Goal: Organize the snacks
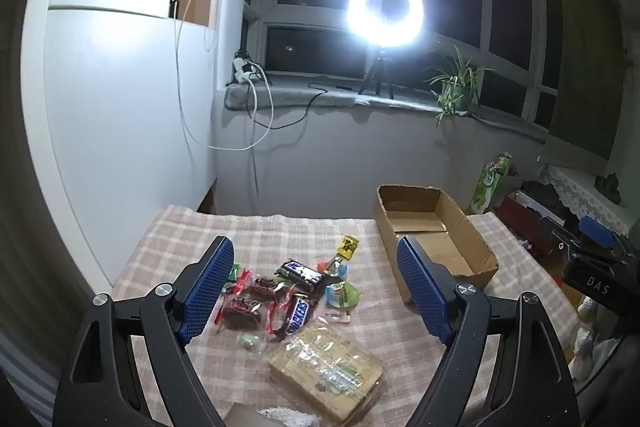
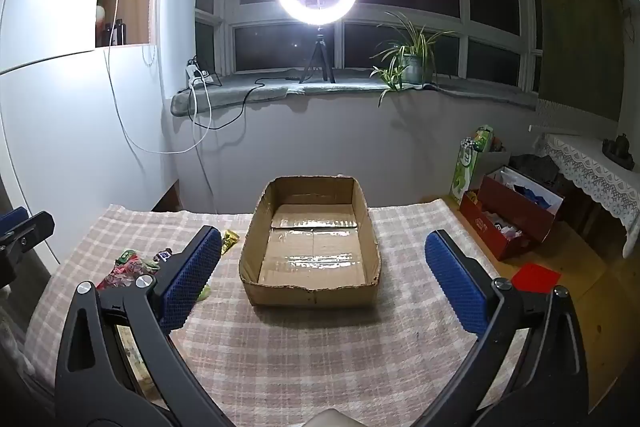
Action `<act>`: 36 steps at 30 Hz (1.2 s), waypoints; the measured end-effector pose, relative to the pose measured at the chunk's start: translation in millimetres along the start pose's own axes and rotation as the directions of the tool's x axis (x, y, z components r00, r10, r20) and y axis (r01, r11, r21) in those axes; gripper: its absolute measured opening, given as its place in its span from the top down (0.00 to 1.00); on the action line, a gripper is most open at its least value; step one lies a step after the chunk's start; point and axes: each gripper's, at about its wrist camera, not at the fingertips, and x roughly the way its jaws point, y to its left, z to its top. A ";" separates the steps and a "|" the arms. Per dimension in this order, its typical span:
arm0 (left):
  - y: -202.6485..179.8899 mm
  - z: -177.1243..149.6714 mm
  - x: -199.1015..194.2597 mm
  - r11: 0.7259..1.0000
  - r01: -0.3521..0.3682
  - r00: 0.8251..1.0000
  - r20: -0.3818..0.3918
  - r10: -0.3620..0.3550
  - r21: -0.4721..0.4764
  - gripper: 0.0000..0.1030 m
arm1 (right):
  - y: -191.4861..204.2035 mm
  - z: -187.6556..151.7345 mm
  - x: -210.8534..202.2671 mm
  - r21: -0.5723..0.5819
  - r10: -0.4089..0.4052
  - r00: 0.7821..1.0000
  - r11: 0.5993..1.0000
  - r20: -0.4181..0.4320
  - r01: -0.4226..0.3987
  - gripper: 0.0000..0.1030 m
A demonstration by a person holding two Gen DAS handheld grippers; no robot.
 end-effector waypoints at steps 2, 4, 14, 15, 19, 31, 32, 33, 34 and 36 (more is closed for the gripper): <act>-0.5 0.3 -0.2 1.000 0.003 1.000 0.001 -0.003 -0.002 0.19 | 2.5 0.5 1.3 -0.013 0.000 1.000 1.000 -0.018 -0.001 0.00; -2.8 1.1 0.3 1.000 0.007 1.000 0.001 -0.007 0.002 0.19 | 0.5 -2.0 5.4 -0.009 0.001 1.000 1.000 -0.022 -0.001 0.00; 4.8 -4.7 -3.3 0.999 -0.001 1.000 0.013 0.002 -0.032 0.19 | 0.9 0.6 1.1 -0.006 0.000 1.000 1.000 -0.009 0.000 0.00; 4.7 -4.4 -3.4 1.000 -0.001 1.000 0.014 0.001 -0.030 0.19 | 1.2 1.1 1.0 -0.005 -0.001 1.000 1.000 -0.010 0.000 0.00; 3.2 -3.3 -3.1 1.000 -0.001 1.000 0.013 0.001 -0.028 0.19 | 1.4 0.7 0.0 -0.005 0.005 1.000 1.000 -0.006 -0.005 0.00; 4.1 -2.3 -4.0 0.999 0.002 1.000 0.016 -0.002 -0.034 0.19 | 3.2 2.3 0.2 -0.007 0.012 1.000 1.000 -0.006 -0.012 0.00; 4.4 -3.0 -4.1 0.999 0.003 1.000 0.017 -0.003 -0.034 0.19 | 3.7 2.5 0.3 -0.008 0.012 1.000 1.000 -0.007 -0.013 0.00; 4.5 -3.1 -4.0 0.999 0.004 1.000 0.017 -0.004 -0.034 0.19 | 3.7 1.9 0.1 -0.008 0.011 1.000 1.000 -0.006 -0.011 0.00; 4.9 -3.0 -3.8 0.999 0.005 1.000 0.016 -0.004 -0.035 0.19 | 3.9 1.8 0.1 -0.008 0.010 1.000 1.000 -0.005 -0.010 0.00; 6.0 -2.6 -3.9 0.999 0.007 1.000 0.015 -0.006 -0.035 0.19 | 4.2 2.2 0.3 -0.007 0.011 1.000 1.000 -0.006 -0.011 0.00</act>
